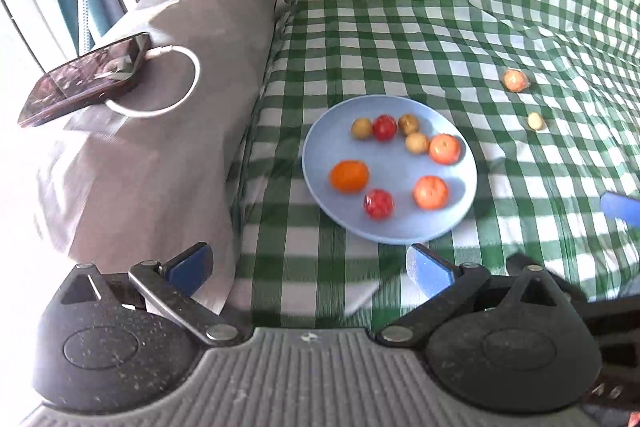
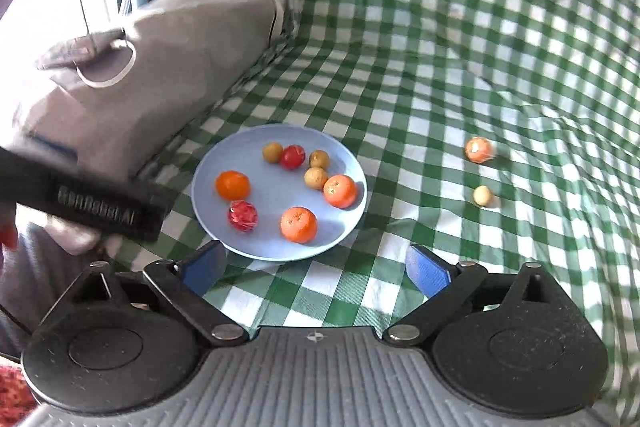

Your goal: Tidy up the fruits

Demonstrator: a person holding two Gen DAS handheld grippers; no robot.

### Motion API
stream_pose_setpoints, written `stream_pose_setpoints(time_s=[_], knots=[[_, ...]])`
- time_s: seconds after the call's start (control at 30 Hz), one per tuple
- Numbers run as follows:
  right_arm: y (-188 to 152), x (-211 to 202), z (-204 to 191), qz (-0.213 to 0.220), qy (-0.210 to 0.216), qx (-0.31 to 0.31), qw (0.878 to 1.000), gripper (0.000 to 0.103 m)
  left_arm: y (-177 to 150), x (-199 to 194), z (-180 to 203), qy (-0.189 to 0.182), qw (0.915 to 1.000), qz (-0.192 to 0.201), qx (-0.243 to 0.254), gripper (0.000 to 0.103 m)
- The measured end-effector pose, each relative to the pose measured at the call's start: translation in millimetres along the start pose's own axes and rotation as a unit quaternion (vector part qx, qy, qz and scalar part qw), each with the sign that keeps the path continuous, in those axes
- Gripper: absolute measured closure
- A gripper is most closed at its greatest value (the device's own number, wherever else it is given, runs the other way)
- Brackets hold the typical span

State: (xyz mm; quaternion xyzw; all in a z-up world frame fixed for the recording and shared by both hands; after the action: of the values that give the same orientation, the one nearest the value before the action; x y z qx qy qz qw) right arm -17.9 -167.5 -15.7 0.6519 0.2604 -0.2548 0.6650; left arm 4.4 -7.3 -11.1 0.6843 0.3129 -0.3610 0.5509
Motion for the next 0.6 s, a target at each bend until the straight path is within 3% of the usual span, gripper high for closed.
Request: stream_pose_setpoints(time_s=[0.3, 0.6], knots=[[-17, -46, -17, 0.043, -0.005, -0.015, 0.999, 0.003, -13, -39, 2, 0.004, 0.9993, 0.037, -0.008, 0.000], [-24, -67, -15, 0.064, -0.014, -0.002, 0.998, 0.002, -16, -58, 9, 0.005, 0.9983, 0.059, 0.004, 0.000]])
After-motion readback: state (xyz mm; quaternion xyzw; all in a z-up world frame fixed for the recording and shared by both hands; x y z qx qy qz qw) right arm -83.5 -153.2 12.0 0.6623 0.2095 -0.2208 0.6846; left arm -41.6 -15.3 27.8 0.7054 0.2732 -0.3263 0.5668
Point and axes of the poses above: each gripper's, at about its wrist camera, not at the fingertips, and x roughly the way its jaws point, z to its right, y to its top, the point moved 1 cm from there along x, roughly the way its jaws point, and after that the axes turned 2 degrees about -x, right-handed, at the moved point
